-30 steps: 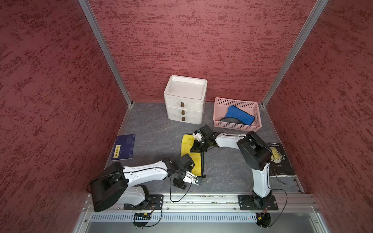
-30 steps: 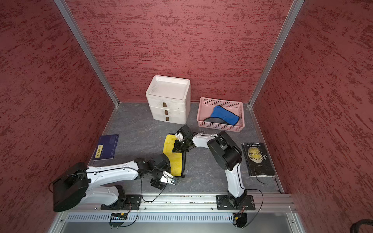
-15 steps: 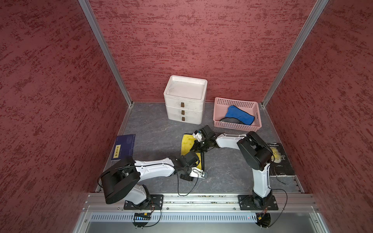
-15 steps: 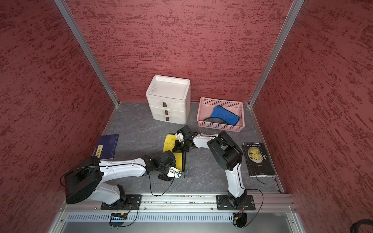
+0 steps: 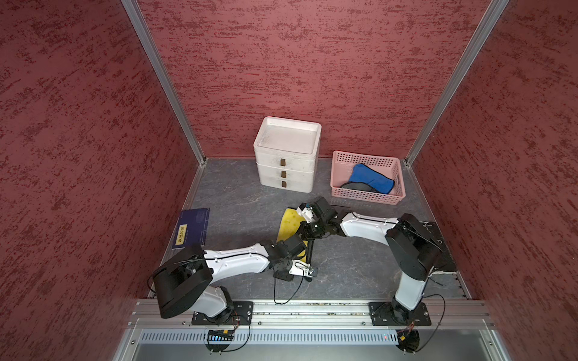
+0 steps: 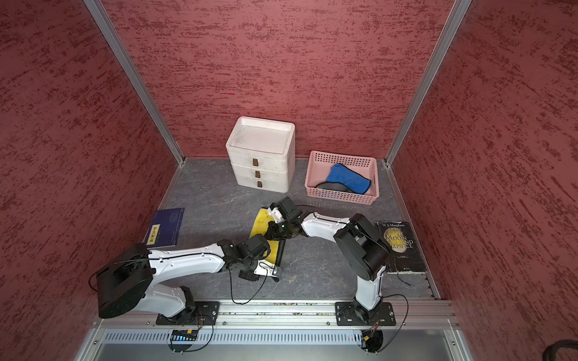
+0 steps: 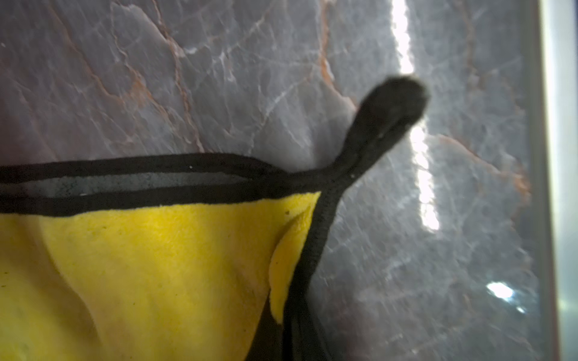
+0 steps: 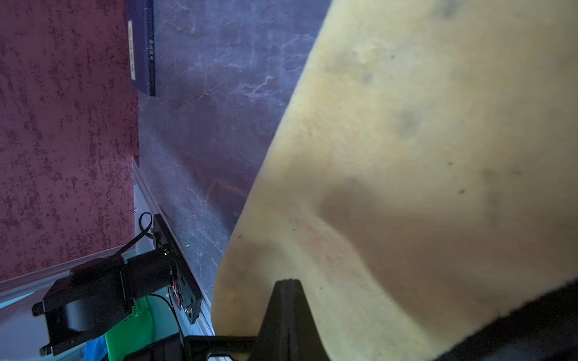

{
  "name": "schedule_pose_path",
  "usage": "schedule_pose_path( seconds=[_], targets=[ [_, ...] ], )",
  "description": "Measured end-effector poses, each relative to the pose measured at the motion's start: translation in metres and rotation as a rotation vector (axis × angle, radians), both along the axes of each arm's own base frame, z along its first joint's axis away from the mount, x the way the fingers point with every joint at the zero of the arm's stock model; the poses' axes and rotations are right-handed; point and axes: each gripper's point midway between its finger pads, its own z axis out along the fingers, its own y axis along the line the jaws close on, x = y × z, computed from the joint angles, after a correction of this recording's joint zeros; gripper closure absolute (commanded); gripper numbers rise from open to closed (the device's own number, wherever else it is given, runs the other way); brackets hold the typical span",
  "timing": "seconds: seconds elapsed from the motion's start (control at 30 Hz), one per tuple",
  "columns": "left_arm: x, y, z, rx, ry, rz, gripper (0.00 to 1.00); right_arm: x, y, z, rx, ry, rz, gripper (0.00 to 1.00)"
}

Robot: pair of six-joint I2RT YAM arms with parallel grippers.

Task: Fold the square dishcloth
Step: Fold the cleaning item at the center of the board.

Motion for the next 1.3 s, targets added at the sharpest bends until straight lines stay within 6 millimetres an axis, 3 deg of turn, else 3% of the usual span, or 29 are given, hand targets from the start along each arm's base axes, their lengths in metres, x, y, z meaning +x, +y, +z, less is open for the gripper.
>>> schedule_pose_path(
  seconds=[0.1,0.2,0.33,0.53,0.63,0.77,0.87,1.03,1.2,1.3],
  targets=[
    [-0.009,0.003,0.018,-0.012,0.026,0.005,1.0,-0.021,0.002,-0.009,-0.005,0.009,0.033,1.0],
    [-0.015,0.002,0.041,-0.055,0.039,0.013,1.0,-0.047,-0.004,-0.03,-0.038,0.051,0.059,1.0],
    [-0.022,0.007,0.055,-0.069,0.059,0.022,1.0,-0.072,-0.007,-0.047,-0.058,0.082,0.085,1.0],
    [-0.031,0.013,0.067,-0.069,0.101,0.024,1.0,-0.087,-0.01,-0.04,-0.023,0.086,0.092,1.0],
    [-0.027,0.011,0.079,-0.095,0.099,0.035,1.0,-0.079,-0.007,-0.028,-0.021,0.066,0.092,1.0],
    [-0.02,0.008,0.089,-0.119,0.097,0.05,1.0,-0.044,0.002,-0.009,0.014,0.025,0.057,1.0],
    [-0.016,0.007,0.09,-0.124,0.101,0.057,1.0,-0.021,-0.001,-0.013,0.02,0.022,0.019,1.0],
    [-0.004,0.009,0.089,-0.126,0.111,0.075,1.0,-0.021,-0.013,-0.049,-0.028,0.102,-0.001,1.0],
    [0.021,0.003,0.095,-0.143,0.101,0.1,1.0,-0.019,-0.019,-0.043,-0.008,0.117,-0.01,1.0],
    [0.039,-0.004,0.098,-0.159,0.093,0.108,1.0,-0.001,-0.041,-0.021,0.022,0.104,-0.077,1.0]
  ],
)
